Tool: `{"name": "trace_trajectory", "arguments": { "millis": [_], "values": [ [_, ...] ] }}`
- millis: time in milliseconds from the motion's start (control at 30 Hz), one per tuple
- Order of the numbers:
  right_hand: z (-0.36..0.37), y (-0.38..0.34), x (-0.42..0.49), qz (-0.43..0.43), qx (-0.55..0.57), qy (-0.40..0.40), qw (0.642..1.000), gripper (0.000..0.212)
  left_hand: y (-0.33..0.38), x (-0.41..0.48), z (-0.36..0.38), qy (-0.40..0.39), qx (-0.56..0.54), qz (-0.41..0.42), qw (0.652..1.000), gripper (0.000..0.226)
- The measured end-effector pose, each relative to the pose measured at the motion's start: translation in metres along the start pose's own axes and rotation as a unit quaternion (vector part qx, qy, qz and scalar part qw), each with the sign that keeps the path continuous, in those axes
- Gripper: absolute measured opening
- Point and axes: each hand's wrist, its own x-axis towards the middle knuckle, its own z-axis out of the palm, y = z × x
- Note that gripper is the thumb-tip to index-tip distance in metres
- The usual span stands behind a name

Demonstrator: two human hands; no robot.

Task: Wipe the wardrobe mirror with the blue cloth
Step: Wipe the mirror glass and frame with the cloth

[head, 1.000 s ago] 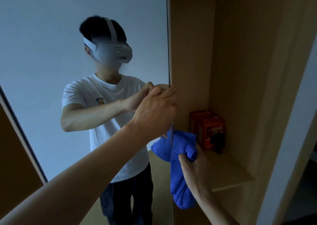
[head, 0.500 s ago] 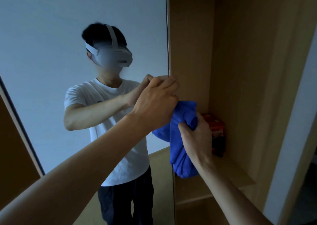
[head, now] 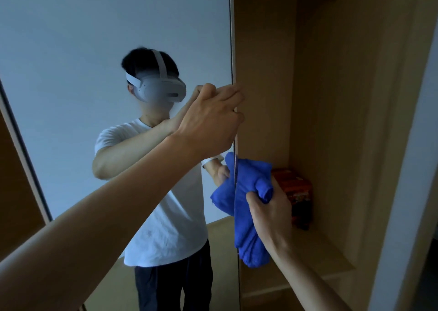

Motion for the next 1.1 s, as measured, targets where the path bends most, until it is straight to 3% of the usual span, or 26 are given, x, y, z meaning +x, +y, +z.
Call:
{"name": "trace_trajectory", "arguments": {
  "millis": [233,400,633,933,1100],
  "values": [
    [0.001,-0.021,0.018,-0.043,-0.003,0.005,0.999,0.014,-0.020,0.021,-0.012,0.011,0.021,-0.003,1.000,0.020],
    [0.004,-0.072,0.053,-0.113,0.022,0.006,0.993,0.029,-0.027,0.030,-0.015,0.008,0.031,-0.013,0.999,0.021],
    [0.004,-0.111,0.085,-0.170,0.037,0.007,0.985,0.032,-0.044,0.049,-0.025,0.039,0.046,-0.027,0.998,0.023],
    [0.000,-0.063,0.059,-0.133,0.003,-0.011,0.991,0.026,-0.066,0.062,-0.033,0.050,0.057,-0.023,0.997,0.035],
    [0.000,-0.078,0.065,-0.144,0.015,-0.004,0.989,0.028,-0.068,0.066,-0.037,0.050,0.078,-0.009,0.996,0.031]
  ]
}}
